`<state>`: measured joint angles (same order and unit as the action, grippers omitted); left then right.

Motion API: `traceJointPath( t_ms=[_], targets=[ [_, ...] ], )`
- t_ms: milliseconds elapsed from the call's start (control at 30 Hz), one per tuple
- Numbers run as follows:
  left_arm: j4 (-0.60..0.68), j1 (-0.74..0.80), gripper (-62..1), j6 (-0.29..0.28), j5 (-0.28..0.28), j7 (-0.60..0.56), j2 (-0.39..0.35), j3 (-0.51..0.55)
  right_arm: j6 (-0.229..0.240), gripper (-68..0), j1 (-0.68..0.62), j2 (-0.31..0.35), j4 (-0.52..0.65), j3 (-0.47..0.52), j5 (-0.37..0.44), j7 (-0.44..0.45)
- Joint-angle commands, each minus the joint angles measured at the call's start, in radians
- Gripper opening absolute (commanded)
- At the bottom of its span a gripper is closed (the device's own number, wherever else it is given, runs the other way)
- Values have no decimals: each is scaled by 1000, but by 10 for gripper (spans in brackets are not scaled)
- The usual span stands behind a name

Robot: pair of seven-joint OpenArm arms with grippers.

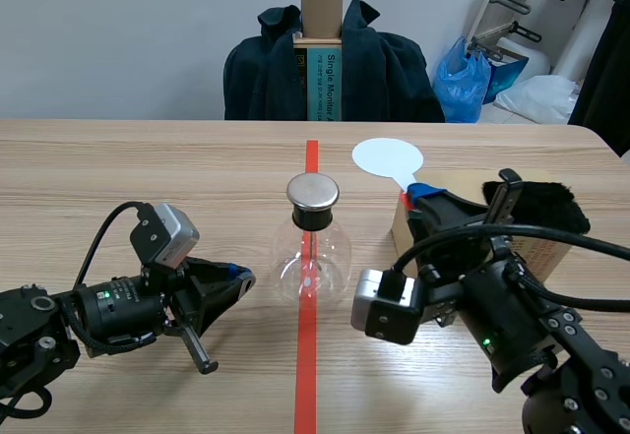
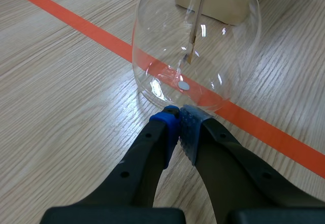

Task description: Do the electroscope experiment.

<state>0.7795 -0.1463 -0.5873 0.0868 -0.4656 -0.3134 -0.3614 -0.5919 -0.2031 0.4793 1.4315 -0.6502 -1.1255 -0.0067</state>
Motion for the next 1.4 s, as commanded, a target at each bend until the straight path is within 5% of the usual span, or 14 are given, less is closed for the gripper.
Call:
traceJointPath(
  t_ms=[0, 233, 533, 1367],
  targets=[
    [19, -3, -581, -1, -7, -17, 0, 1, -18, -668, 12, 11, 18, 10, 2, 33],
    [19, -3, -581, -1, -7, -17, 0, 1, -18, -668, 12, 11, 18, 10, 2, 191],
    [19, -3, -581, -1, -7, -17, 0, 1, -18, -668, 12, 11, 18, 10, -5, 287],
    [19, -3, -581, -1, -7, -17, 0, 1, -18, -668, 12, 11, 18, 10, -5, 298]
  ],
)
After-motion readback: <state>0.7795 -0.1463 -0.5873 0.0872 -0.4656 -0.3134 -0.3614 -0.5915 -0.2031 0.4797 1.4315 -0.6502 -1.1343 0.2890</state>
